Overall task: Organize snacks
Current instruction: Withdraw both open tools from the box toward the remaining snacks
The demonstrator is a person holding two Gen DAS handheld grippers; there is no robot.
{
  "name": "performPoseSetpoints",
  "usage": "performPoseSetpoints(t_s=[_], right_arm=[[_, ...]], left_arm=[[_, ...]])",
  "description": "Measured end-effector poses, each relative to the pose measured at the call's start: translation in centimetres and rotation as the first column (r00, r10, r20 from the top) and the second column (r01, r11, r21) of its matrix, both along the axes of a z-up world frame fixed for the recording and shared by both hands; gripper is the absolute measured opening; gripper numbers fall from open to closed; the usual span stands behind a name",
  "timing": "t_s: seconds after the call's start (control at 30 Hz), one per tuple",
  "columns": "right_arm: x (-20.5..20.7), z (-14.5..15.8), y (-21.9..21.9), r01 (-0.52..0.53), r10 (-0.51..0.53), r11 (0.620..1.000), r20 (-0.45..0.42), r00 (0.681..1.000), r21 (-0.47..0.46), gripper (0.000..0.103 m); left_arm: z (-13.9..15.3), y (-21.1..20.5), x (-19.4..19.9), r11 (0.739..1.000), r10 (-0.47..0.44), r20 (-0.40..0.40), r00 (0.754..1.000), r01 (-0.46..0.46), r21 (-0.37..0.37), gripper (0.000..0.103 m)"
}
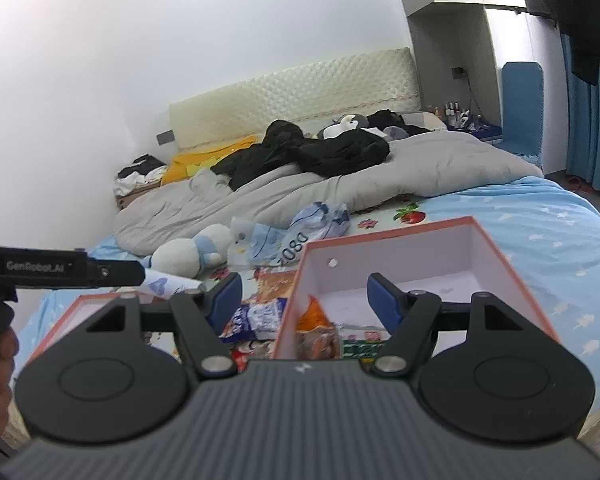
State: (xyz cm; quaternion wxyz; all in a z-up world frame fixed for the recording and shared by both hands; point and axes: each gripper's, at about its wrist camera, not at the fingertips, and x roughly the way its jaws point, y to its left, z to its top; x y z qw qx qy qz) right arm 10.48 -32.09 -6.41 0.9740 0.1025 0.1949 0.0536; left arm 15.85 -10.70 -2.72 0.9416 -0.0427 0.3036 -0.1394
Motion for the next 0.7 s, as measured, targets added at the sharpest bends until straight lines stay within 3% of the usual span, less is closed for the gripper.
performPoseSetpoints(t_s=[0.4, 0.7], right_arm=[[-1.1, -3.9, 6.2, -0.071, 0.071, 0.997, -0.044, 0.997, -0.015, 0.071], [-2.1, -6.7, 8.4, -0.125, 0.123, 0.992, -0.105, 0.987, -0.012, 0.071]], left_arm=[[-6.1, 6.1, -1.7, 0.995, 0.083, -0.086, 0.993, -0.087, -0.041, 0.079], [-11.5, 10.0, -3.7, 0.978, 0.159, -0.188, 0.969, -0.181, -0.107, 0.079]])
